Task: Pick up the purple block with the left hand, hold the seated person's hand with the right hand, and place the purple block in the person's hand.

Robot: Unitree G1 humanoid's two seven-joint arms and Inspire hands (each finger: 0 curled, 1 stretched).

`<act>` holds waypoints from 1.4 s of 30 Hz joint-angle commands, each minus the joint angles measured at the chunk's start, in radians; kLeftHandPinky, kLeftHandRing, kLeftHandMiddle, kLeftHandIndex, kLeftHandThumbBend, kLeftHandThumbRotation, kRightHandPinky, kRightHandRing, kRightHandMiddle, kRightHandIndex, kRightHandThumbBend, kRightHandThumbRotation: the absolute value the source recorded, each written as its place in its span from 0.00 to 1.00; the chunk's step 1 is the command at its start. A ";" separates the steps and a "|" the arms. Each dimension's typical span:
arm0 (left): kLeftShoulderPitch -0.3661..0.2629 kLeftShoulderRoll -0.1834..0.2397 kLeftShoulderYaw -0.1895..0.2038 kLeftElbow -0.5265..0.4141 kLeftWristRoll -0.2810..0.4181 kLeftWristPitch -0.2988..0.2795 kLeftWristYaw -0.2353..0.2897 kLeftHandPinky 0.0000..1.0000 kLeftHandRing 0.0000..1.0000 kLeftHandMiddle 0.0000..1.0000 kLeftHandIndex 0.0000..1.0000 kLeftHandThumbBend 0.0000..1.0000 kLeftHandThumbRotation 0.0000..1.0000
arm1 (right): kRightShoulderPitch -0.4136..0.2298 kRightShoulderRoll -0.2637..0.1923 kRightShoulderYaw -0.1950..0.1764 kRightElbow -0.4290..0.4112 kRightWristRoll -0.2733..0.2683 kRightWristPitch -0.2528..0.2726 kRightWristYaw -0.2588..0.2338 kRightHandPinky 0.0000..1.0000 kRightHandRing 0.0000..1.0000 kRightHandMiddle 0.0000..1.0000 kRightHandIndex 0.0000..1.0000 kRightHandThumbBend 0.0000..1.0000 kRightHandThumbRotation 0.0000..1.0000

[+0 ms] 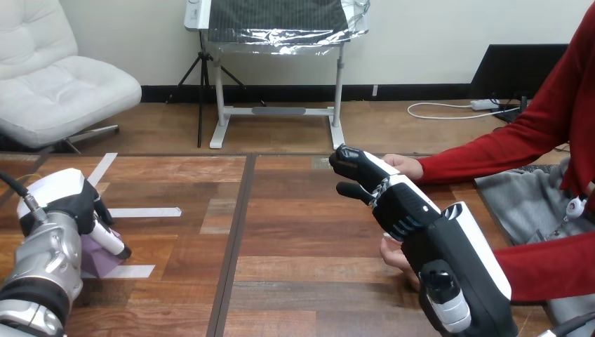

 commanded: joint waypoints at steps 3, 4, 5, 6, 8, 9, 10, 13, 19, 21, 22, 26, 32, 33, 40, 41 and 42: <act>-0.070 0.011 -0.002 -0.065 0.006 0.007 0.008 0.29 0.38 0.46 0.46 0.83 0.00 | -0.050 0.008 -0.012 -0.028 0.001 -0.012 -0.006 0.87 0.92 0.89 0.88 0.92 1.00; -0.070 0.012 -0.002 -0.066 0.005 0.006 0.008 0.29 0.38 0.46 0.46 0.83 0.00 | -0.050 0.007 -0.012 -0.027 0.000 -0.012 -0.006 0.87 0.92 0.89 0.88 0.92 1.00; -0.069 0.012 -0.002 -0.067 0.005 0.006 0.008 0.29 0.38 0.46 0.46 0.83 0.00 | -0.051 0.007 -0.013 -0.027 0.000 -0.012 -0.006 0.87 0.92 0.89 0.88 0.92 1.00; -0.069 0.012 -0.001 -0.071 0.004 0.005 0.008 0.29 0.38 0.46 0.46 0.83 0.00 | -0.054 0.006 -0.014 -0.020 0.001 -0.016 -0.005 0.87 0.92 0.89 0.88 0.92 1.00; -0.067 0.012 0.001 -0.076 0.002 0.005 0.009 0.29 0.38 0.46 0.46 0.84 0.00 | -0.059 0.005 -0.016 -0.012 0.002 -0.021 -0.003 0.87 0.92 0.90 0.88 0.91 1.00; -0.065 0.013 0.004 -0.082 -0.002 0.002 0.009 0.29 0.38 0.46 0.46 0.84 0.00 | -0.060 0.005 -0.018 -0.010 0.002 -0.020 -0.004 0.87 0.92 0.90 0.88 0.91 1.00; -0.064 0.013 0.006 -0.087 -0.004 0.000 0.008 0.30 0.39 0.46 0.46 0.84 0.00 | -0.061 0.004 -0.019 -0.009 0.001 -0.018 -0.004 0.87 0.92 0.90 0.88 0.91 1.00; -0.058 0.017 0.012 -0.105 -0.012 -0.010 0.006 0.31 0.40 0.47 0.46 0.83 0.00 | -0.065 0.002 -0.023 -0.005 0.003 -0.015 -0.004 0.88 0.92 0.90 0.88 0.90 1.00; -0.043 0.021 0.032 -0.151 -0.035 -0.024 -0.002 0.33 0.41 0.48 0.46 0.84 0.00 | -0.074 -0.001 -0.034 0.003 -0.002 -0.011 -0.007 0.90 0.93 0.91 0.89 0.90 1.00; -0.039 0.022 0.039 -0.166 -0.043 -0.027 -0.005 0.33 0.41 0.47 0.46 0.84 0.00 | -0.080 0.000 -0.041 0.012 -0.012 -0.016 -0.013 0.90 0.93 0.91 0.89 0.89 1.00; -0.038 0.022 0.042 -0.172 -0.046 -0.028 -0.006 0.33 0.41 0.47 0.46 0.84 0.00 | -0.084 0.002 -0.045 0.017 -0.019 -0.020 -0.016 0.90 0.93 0.90 0.88 0.89 1.00; -0.026 0.025 0.051 -0.217 -0.056 -0.028 -0.016 0.34 0.42 0.48 0.45 0.84 0.00 | -0.101 0.003 -0.055 0.041 -0.028 -0.035 -0.020 0.90 0.92 0.89 0.88 0.86 1.00; 0.010 0.034 0.074 -0.337 -0.075 -0.020 -0.042 0.34 0.41 0.47 0.45 0.84 0.00 | -0.144 -0.006 -0.083 0.092 -0.049 -0.046 -0.027 0.90 0.92 0.90 0.89 0.83 1.00; 0.015 0.035 0.076 -0.354 -0.076 -0.017 -0.045 0.34 0.42 0.47 0.45 0.84 0.00 | -0.148 -0.006 -0.088 0.096 -0.055 -0.044 -0.031 0.90 0.92 0.90 0.89 0.82 1.00; 0.051 0.038 0.099 -0.460 -0.079 -0.015 -0.057 0.35 0.42 0.47 0.45 0.85 0.00 | -0.202 -0.019 -0.132 0.145 -0.105 -0.049 -0.062 0.88 0.91 0.90 0.89 0.80 1.00; 0.058 0.038 0.104 -0.484 -0.082 -0.013 -0.062 0.35 0.42 0.47 0.45 0.85 0.00 | -0.219 -0.025 -0.142 0.161 -0.108 -0.051 -0.064 0.87 0.91 0.90 0.89 0.80 1.00; 0.062 0.038 0.107 -0.500 -0.083 -0.011 -0.067 0.35 0.42 0.46 0.45 0.85 0.00 | -0.230 -0.030 -0.148 0.173 -0.110 -0.054 -0.065 0.87 0.91 0.90 0.88 0.81 1.00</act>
